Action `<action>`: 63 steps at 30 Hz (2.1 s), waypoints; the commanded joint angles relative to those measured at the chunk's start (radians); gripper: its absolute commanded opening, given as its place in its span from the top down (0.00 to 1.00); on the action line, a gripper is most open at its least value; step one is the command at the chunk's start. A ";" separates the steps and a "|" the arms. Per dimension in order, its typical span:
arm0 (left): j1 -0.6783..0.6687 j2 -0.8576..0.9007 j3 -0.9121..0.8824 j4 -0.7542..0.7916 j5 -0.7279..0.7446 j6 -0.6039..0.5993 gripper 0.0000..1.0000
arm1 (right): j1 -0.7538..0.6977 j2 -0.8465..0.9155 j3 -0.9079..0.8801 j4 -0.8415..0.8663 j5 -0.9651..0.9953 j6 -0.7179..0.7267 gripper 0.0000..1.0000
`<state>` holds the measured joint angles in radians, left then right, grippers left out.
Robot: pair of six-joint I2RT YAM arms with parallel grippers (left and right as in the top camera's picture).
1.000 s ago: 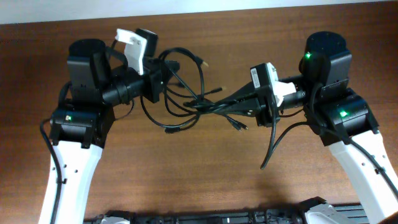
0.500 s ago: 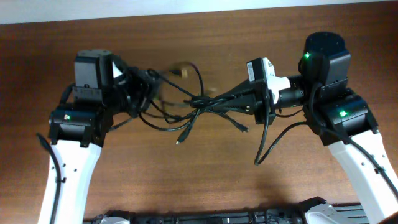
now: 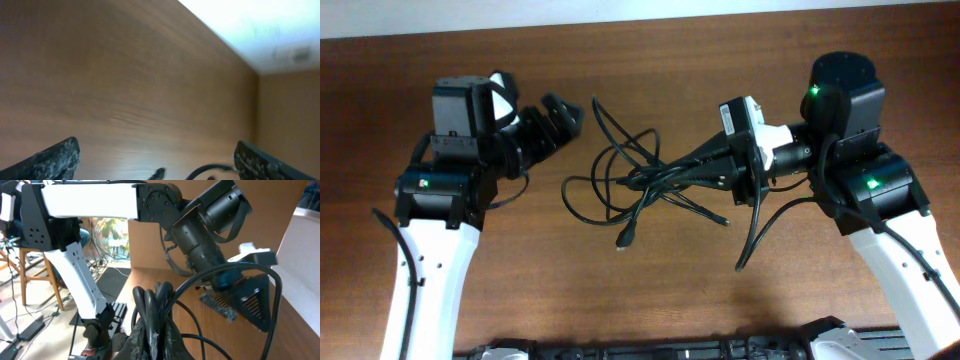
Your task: Untangle cables
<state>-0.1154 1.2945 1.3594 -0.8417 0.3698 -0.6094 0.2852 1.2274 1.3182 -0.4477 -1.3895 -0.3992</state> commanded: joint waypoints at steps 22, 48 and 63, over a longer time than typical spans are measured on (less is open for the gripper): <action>-0.002 0.002 0.003 -0.014 0.488 0.941 0.01 | 0.009 -0.021 0.012 0.209 -0.162 0.128 0.96; -0.119 0.188 0.000 0.127 0.364 0.864 0.63 | 0.010 -0.021 0.012 0.381 -0.162 0.305 0.96; -0.047 0.231 0.000 0.097 0.126 0.176 0.56 | 0.009 -0.021 0.012 0.381 -0.163 0.312 0.96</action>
<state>-0.1764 1.5150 1.3594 -0.7437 0.4999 -0.2970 0.2852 1.2274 1.3182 -0.0738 -1.5166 -0.1036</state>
